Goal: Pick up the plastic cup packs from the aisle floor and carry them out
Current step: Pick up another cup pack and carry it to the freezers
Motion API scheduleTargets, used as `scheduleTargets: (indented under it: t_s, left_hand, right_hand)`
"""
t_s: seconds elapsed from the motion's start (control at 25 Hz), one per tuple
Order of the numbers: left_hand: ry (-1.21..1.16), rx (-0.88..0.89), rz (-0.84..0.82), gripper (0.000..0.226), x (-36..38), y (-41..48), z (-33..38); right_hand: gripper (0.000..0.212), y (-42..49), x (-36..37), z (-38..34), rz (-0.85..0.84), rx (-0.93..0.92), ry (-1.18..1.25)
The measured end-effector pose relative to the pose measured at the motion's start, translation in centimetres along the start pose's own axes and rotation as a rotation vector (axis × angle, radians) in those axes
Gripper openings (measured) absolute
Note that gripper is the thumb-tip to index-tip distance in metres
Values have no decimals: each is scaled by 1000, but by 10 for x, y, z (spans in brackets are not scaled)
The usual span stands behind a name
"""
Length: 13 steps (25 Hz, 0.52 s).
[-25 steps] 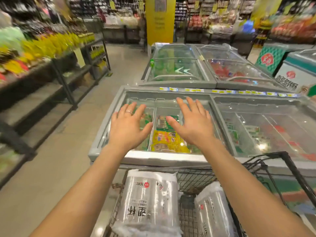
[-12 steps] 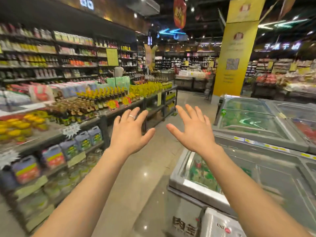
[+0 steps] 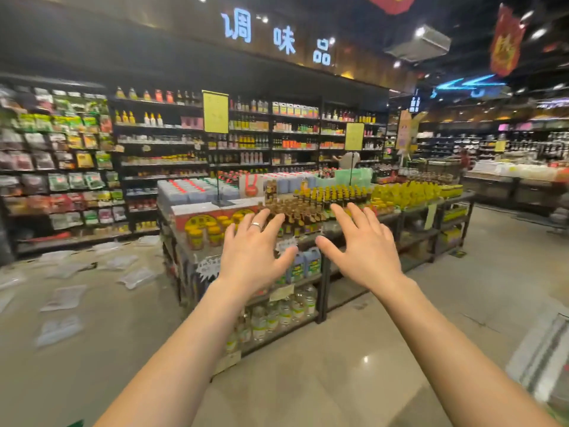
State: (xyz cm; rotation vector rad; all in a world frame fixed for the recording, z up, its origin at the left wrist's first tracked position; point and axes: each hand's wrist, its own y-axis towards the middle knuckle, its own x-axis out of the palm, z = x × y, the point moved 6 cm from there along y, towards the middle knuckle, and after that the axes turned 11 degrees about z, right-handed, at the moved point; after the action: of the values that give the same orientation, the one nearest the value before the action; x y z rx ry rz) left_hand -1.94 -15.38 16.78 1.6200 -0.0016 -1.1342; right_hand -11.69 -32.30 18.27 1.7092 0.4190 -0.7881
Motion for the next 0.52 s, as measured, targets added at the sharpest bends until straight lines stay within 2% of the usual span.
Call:
scheduleTargets:
  t_s: [0.32, 0.52]
  left_hand:
    - [213, -241, -8, 78, -32, -32, -185]
    - [333, -344, -12, 75, -24, -29, -276]
  right_hand:
    - [75, 42, 102, -180, -85, -238, 233]
    - [76, 80, 171, -265, -102, -336, 339]
